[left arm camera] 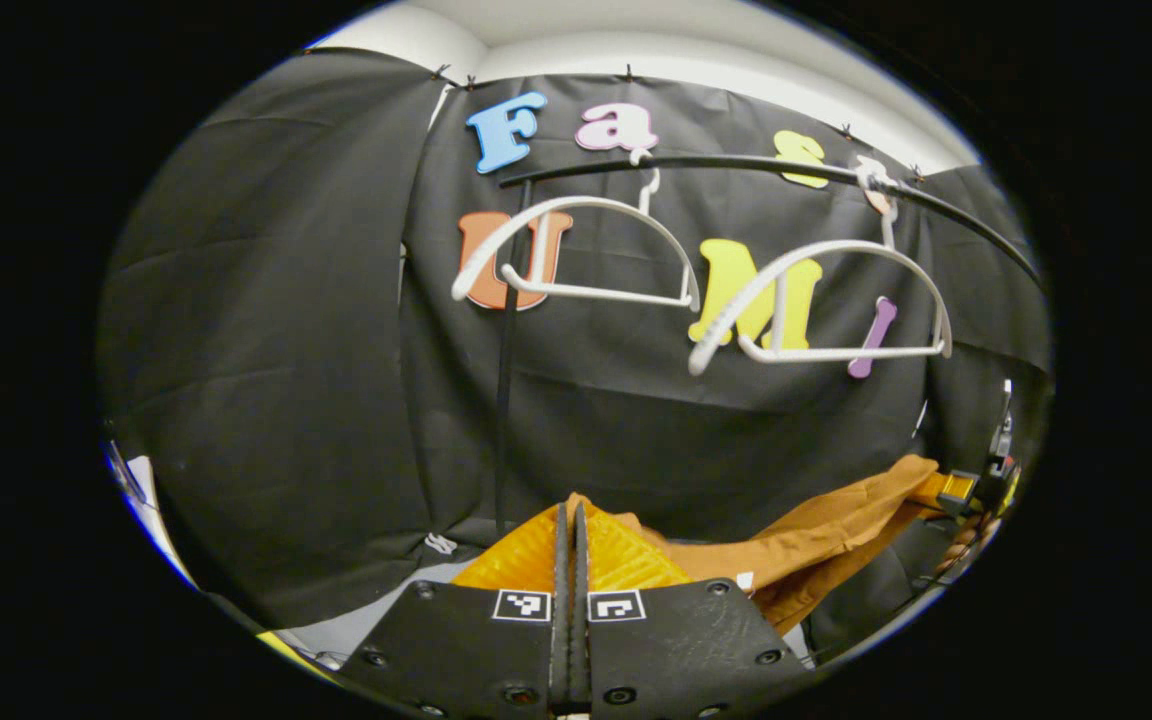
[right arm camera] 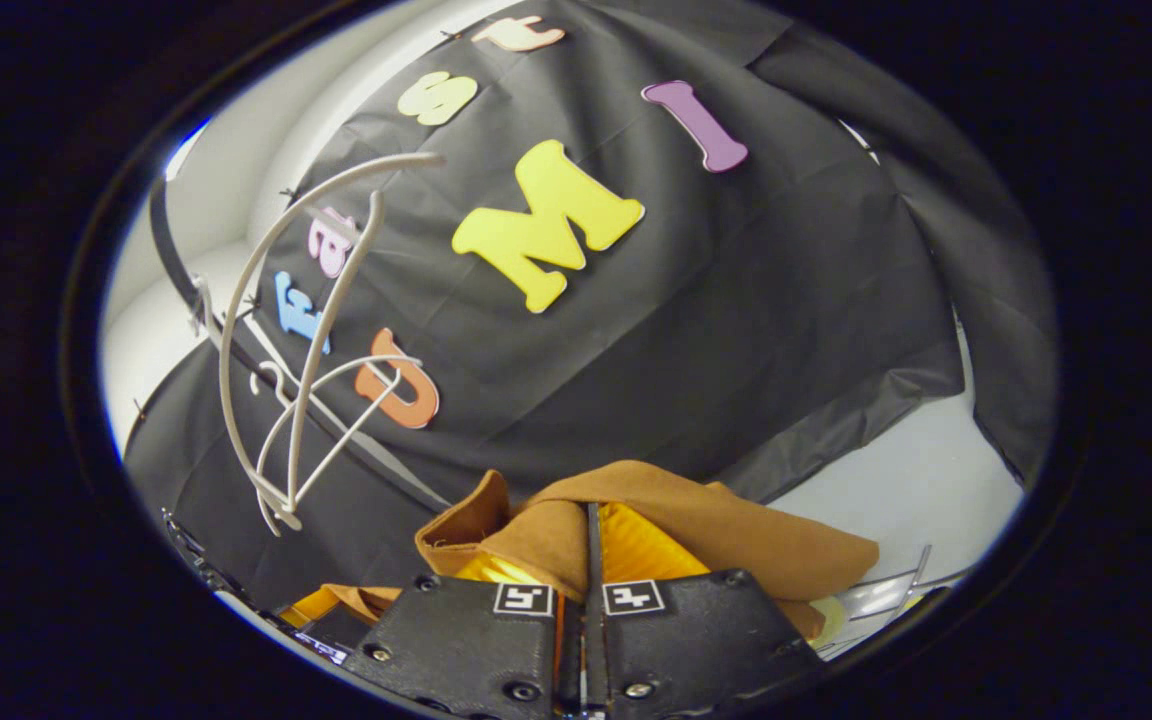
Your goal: Grasp the clothes on the hanger with both hands and then place them into the laundry hamper below.
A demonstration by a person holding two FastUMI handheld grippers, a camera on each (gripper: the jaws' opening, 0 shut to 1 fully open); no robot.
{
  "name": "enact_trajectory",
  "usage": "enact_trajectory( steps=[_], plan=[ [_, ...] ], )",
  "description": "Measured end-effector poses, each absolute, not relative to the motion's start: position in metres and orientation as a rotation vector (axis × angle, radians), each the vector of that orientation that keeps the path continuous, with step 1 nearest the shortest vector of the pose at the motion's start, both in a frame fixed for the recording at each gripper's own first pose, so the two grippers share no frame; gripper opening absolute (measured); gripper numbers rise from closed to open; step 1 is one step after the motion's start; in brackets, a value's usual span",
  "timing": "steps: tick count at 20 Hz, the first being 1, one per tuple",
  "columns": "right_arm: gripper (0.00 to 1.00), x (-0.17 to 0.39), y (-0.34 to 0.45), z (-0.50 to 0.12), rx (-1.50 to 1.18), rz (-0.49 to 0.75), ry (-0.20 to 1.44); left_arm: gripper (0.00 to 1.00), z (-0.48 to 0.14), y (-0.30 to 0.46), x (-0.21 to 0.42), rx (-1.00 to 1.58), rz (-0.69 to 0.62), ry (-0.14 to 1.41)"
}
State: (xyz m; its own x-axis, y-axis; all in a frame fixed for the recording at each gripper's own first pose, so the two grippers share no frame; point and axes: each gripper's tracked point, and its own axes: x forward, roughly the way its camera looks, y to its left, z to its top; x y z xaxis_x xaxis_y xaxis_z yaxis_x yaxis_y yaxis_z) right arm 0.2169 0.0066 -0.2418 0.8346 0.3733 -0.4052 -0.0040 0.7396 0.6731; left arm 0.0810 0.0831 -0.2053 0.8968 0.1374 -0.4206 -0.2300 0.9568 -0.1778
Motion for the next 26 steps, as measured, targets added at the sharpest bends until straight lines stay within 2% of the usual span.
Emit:
enact_trajectory(
  steps=[1, 2, 11, 15, 20, 26],
  plan=[
    [0.05, 0.212, 0.01, -0.244, 0.704, 0.226, 0.561, 0.05, -0.21, 0.077, 0.079, -0.223, 0.178, 0.432],
    [0.05, 0.206, 0.015, -0.245, 0.693, 0.235, 0.57, 0.0, -0.213, 0.071, 0.077, -0.214, 0.164, 0.443],
    [0.05, 0.17, 0.053, -0.251, 0.649, 0.299, 0.627, 0.0, -0.223, 0.007, 0.075, -0.211, 0.01, 0.487],
    [0.05, 0.155, 0.08, -0.268, 0.629, 0.352, 0.688, 0.0, -0.215, -0.019, 0.086, -0.194, -0.057, 0.458],
    [0.05, 0.124, 0.115, -0.343, 0.557, 0.369, 0.861, 0.0, -0.269, -0.053, 0.079, -0.202, -0.12, 0.574],
    [0.05, 0.103, 0.124, -0.429, 0.494, 0.282, 1.026, 0.0, -0.331, -0.064, 0.054, -0.265, -0.112, 0.744]
  ],
)
